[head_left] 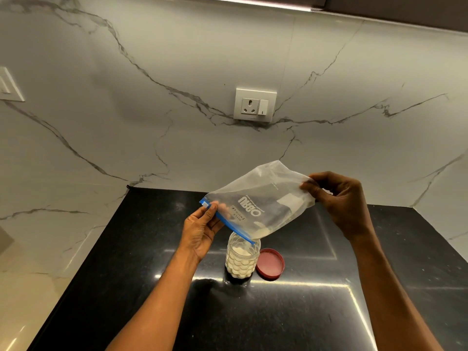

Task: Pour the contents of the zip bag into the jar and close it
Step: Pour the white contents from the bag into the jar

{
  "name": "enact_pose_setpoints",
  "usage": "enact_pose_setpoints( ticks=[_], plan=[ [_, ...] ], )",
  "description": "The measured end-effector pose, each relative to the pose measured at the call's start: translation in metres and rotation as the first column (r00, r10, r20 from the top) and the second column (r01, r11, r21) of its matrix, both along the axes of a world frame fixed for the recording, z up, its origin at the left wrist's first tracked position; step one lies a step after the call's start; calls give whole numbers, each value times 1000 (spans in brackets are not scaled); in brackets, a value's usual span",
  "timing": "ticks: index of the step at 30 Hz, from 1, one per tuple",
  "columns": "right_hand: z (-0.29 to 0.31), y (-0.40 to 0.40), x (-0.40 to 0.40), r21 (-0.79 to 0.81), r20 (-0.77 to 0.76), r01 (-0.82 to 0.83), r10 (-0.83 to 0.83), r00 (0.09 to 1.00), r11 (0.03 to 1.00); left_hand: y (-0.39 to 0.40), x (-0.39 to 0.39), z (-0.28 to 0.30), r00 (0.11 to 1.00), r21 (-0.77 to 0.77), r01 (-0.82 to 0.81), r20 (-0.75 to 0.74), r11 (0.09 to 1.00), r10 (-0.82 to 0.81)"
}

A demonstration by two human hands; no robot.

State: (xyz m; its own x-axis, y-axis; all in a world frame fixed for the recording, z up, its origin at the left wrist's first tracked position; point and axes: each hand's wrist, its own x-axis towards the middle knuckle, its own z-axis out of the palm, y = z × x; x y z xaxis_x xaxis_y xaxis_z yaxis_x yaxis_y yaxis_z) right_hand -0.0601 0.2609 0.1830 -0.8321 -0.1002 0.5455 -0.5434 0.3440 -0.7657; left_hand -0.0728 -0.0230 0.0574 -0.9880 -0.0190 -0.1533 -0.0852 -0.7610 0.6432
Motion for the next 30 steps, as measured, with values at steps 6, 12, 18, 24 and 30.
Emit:
enact_pose_setpoints(
  ticks=[6, 12, 18, 24, 30],
  plan=[
    [3, -2, 2, 35, -23, 4, -3, 1000, 999, -2, 2, 1, 1000, 9, 10, -12, 1000, -10],
    [6, -7, 2, 86, -28, 4, -2, 1000, 996, -4, 4, -2, 1000, 8, 2, 2, 1000, -2],
    [8, -10, 3, 101, -34, -3, 7, 999, 995, -4, 5, -4, 1000, 30, -4, 7, 1000, 4],
    [10, -10, 4, 125, -44, 5, 1, 999, 992, -6, 4, -4, 1000, 35, 2, 0, 999, -2],
    [11, -12, 5, 126, -32, 3, 1, 999, 992, -9, 7, -7, 1000, 39, 4, 5, 999, -5]
  ],
)
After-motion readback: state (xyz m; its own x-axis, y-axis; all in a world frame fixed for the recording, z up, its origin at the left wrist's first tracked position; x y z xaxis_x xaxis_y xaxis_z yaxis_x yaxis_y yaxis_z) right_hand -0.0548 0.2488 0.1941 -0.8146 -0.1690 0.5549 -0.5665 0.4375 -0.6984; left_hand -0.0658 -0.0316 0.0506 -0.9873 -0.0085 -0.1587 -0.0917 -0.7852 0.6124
